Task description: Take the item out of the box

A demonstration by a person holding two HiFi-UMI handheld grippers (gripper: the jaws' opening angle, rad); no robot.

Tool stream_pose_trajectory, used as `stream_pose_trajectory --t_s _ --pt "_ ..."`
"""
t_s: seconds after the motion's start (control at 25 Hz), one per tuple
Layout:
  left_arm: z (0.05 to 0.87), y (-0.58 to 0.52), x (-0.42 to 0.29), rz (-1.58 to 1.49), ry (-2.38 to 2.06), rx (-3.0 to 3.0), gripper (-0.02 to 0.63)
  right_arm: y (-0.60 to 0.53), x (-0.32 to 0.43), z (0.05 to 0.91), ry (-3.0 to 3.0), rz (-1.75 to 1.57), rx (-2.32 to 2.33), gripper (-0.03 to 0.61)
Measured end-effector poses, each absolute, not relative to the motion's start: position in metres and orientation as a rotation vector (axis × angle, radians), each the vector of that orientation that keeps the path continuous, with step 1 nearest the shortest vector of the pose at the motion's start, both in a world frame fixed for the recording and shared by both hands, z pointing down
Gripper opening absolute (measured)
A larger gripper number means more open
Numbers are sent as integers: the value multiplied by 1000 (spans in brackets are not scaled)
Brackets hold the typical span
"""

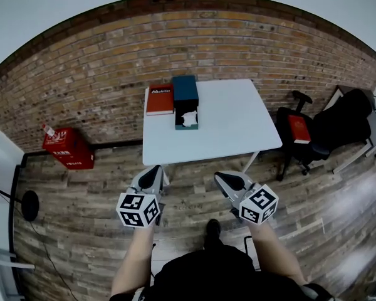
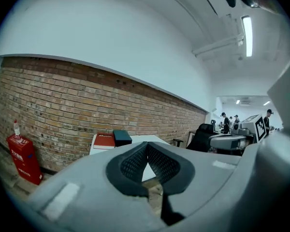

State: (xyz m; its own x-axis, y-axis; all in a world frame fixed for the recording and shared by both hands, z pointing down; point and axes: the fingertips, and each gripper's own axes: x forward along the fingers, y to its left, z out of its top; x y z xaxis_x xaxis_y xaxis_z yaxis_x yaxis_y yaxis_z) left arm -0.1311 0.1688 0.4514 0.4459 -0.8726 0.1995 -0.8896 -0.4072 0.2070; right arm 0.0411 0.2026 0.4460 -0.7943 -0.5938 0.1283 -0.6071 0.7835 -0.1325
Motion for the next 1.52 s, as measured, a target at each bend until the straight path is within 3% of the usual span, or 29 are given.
stream_pose_trajectory --t_s 0.32,0.88,1.2,1.52 --pt "472 102 -65 245 -1419 2514 3 136 96 488 -2845 447 987 0" --pt "506 7 -38 261 -1438 2363 3 45 133 519 -2807 562 912 0" --pt "516 -87 -69 223 -1369 2386 3 -40 93 540 -2745 616 919 0" --pt "508 -180 -125 213 -1294 2424 3 -146 -2 519 -2759 541 853 0"
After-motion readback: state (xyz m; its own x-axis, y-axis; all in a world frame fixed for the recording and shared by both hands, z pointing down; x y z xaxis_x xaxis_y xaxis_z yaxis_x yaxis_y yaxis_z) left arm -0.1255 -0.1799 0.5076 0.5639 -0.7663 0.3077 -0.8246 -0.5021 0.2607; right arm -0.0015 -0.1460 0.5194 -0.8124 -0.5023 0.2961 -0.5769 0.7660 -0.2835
